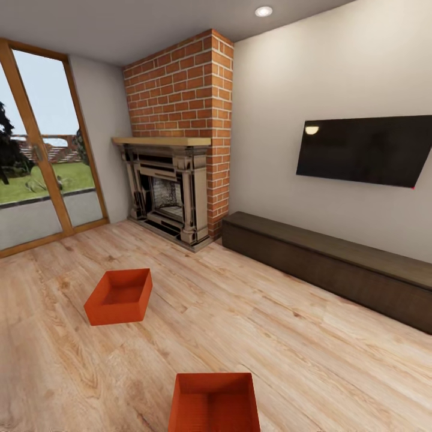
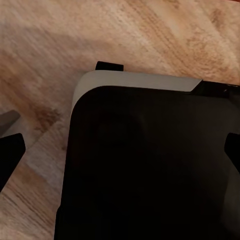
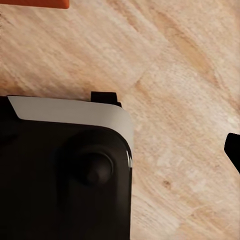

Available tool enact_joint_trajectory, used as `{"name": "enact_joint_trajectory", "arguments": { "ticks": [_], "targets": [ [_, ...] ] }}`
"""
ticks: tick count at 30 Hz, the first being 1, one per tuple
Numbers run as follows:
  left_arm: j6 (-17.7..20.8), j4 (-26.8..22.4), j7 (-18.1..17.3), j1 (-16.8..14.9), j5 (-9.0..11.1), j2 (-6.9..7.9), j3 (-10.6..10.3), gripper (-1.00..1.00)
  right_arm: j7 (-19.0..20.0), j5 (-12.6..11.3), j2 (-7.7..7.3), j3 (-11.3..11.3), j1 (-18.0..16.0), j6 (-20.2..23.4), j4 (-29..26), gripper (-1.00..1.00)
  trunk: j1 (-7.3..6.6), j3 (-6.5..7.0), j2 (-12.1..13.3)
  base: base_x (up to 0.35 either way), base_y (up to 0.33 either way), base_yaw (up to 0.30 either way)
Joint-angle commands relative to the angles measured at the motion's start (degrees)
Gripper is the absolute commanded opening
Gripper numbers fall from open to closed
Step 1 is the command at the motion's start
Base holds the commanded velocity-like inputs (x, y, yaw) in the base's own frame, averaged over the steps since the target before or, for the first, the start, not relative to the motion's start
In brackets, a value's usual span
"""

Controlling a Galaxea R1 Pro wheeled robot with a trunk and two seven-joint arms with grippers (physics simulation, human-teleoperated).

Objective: Move the two storage containers from the living room to the garage. In the garage, place one container on the floor and stack the other container on top of it (either order is fine).

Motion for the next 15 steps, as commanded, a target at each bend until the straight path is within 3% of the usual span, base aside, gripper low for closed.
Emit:
{"name": "enact_joint_trajectory", "arguments": {
  "ticks": [1,15],
  "targets": [
    [-0.1,0.0,0.0,0.0,0.3,-0.01,0.1,1.00,0.0,-0.5,0.02,0.5,-0.1,-0.3,0.1,1.00,0.00,-0.12,0.0,0.000,0.000,0.000],
    [-0.1,0.0,0.0,0.0,0.3,-0.01,0.1,1.00,0.0,-0.5,-0.10,0.5,-0.1,-0.3,0.1,1.00,0.00,-1.35,0.0,0.000,0.000,0.000]
  ]
}}
